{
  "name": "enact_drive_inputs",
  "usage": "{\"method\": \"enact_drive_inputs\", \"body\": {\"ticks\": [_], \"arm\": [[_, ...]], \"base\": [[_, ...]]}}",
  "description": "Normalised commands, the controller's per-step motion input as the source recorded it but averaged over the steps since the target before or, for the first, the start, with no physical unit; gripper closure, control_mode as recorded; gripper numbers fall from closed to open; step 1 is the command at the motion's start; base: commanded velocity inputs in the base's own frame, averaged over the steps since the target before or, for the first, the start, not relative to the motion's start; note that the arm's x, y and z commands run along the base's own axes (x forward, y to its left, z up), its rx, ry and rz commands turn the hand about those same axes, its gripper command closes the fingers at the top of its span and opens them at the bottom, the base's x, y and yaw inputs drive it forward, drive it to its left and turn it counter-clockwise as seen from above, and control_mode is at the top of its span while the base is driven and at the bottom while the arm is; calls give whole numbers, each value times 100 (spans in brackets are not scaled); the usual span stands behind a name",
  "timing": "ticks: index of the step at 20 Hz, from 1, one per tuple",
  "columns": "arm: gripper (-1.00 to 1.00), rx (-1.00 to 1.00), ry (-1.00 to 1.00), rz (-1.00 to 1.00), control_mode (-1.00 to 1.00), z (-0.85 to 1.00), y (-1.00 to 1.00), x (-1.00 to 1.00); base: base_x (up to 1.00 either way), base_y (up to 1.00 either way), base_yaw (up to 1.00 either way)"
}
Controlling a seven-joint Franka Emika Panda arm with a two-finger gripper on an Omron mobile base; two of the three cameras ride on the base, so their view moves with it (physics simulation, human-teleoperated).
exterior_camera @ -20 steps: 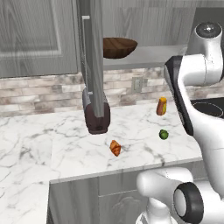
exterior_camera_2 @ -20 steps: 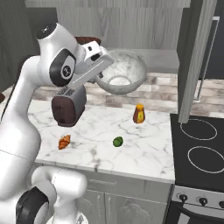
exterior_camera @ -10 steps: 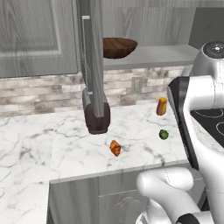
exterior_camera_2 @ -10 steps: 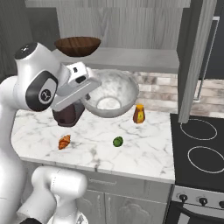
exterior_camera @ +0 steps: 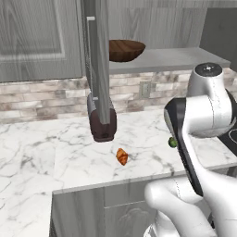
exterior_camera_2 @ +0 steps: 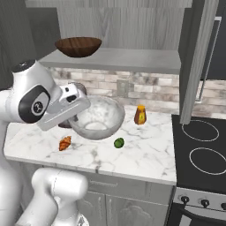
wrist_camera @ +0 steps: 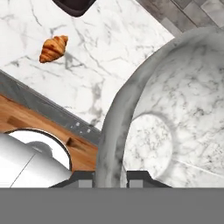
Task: Pick both bowls and place them on the counter. Then place the avocado in one bowl and place the croissant in the other bowl.
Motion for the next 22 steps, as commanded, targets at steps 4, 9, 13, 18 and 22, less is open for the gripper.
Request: {"method": "enact_drive_inputs", "body": {"ticks": [4, 9, 13, 18, 22], "arm": [[100, 11, 23, 15, -100, -53, 36, 26], [100, 7, 18, 17, -100, -49, 29, 57], [100, 3, 8, 14, -100, -38, 16, 71], [100, 0, 0, 9, -100, -17, 6, 54], [100, 0, 0, 10, -100, -38, 12, 54]], "base": [[0, 0, 0], [0, 0, 0], [0, 0, 0], [0, 0, 0], [0, 0, 0]]}}
